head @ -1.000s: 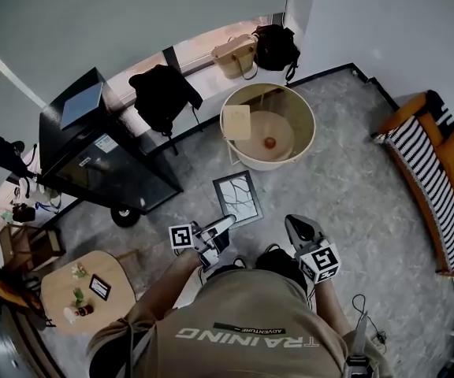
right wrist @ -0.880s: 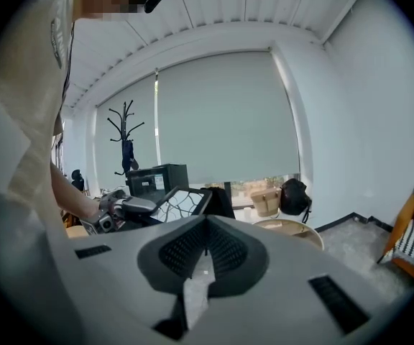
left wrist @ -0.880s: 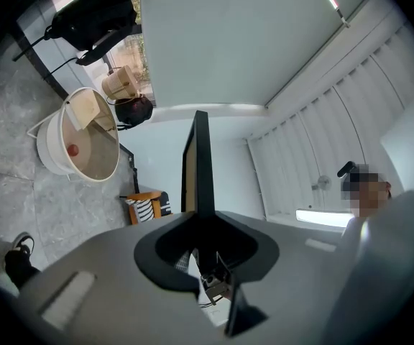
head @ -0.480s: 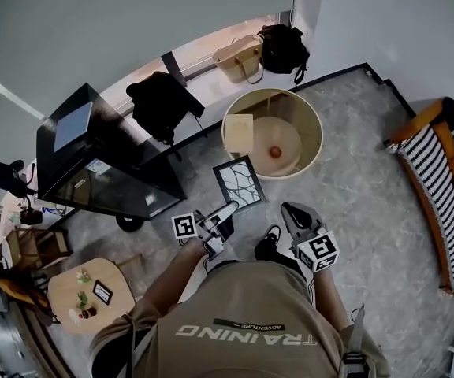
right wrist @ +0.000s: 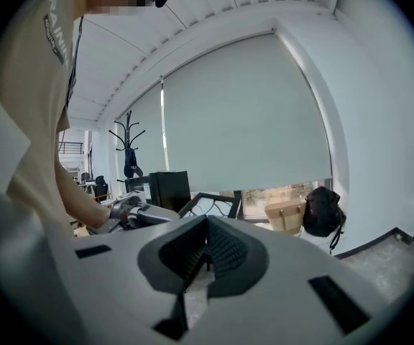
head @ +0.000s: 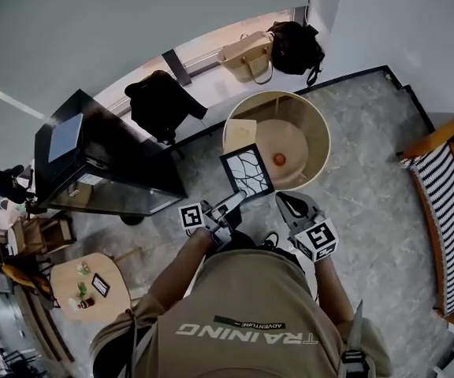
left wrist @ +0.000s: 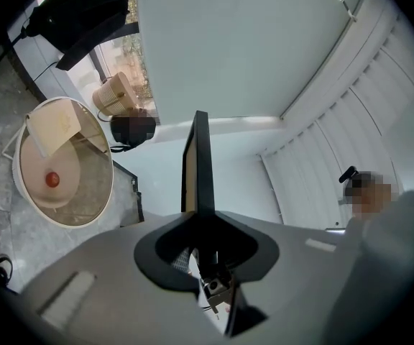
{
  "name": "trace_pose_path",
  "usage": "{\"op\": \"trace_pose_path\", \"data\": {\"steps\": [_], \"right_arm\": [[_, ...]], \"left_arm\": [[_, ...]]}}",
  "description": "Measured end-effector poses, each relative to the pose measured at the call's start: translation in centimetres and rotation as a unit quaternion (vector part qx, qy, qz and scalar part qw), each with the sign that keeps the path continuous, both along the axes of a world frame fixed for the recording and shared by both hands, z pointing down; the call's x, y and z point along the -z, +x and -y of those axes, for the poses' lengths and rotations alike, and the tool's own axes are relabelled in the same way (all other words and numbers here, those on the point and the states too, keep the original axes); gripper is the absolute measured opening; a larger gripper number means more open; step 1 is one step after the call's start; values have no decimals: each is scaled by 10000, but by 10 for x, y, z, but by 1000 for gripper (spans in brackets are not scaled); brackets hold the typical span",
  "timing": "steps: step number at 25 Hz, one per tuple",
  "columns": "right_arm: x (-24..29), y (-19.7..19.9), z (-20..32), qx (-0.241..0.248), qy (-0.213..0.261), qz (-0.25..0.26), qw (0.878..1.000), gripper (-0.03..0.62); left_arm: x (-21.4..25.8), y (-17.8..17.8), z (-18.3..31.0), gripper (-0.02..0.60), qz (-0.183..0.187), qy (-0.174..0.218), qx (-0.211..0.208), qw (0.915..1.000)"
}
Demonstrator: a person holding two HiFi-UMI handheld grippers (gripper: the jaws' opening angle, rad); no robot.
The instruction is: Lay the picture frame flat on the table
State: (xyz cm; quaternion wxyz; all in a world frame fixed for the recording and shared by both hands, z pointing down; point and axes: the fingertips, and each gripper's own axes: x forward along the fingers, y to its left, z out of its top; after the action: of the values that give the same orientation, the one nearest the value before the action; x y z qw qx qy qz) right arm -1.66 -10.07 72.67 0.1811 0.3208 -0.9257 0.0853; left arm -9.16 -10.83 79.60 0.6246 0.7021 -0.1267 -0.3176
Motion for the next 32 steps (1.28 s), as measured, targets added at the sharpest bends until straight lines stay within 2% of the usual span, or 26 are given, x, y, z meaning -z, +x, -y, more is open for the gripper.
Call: {"op": "trace_pose_path", "data": {"steps": [5,9,12,15,21,26,29,30,32], "right_arm": [[-18,-3,34,28,-259,-11,9997,6],[-41,-15,78,-53,-413,-103,9991,6],[-57,-18,122,-353,-521,-1,9980,6],[-62,-17,167,-675,-548,113,9961,6],[-75,-38,237,-921,-440,-205,9946,6],[-100,-37,282,-1174,-716,-308,9900,6],[-91,-34,252,-1060,-804,-413,9903,6],[-74,-30,224,-930,-812,-397,9916,6],[-19,-21,145,-584,-814,-305,9945,6]], "left_arm": [[-22,-4,33,69,182,-174,-181,9995],[-51,-15,80,69,151,-358,-313,9988],[-66,-20,121,69,98,-435,-472,9979],[-71,-20,165,69,120,-327,-690,9970],[-95,-33,232,69,98,-429,-1115,9928],[-121,-29,281,69,66,-548,-1468,9876],[-115,-24,254,69,192,-703,-1547,9853],[-97,-23,227,69,271,-716,-1463,9863],[-32,-19,150,69,450,-631,-1181,9900]]}}
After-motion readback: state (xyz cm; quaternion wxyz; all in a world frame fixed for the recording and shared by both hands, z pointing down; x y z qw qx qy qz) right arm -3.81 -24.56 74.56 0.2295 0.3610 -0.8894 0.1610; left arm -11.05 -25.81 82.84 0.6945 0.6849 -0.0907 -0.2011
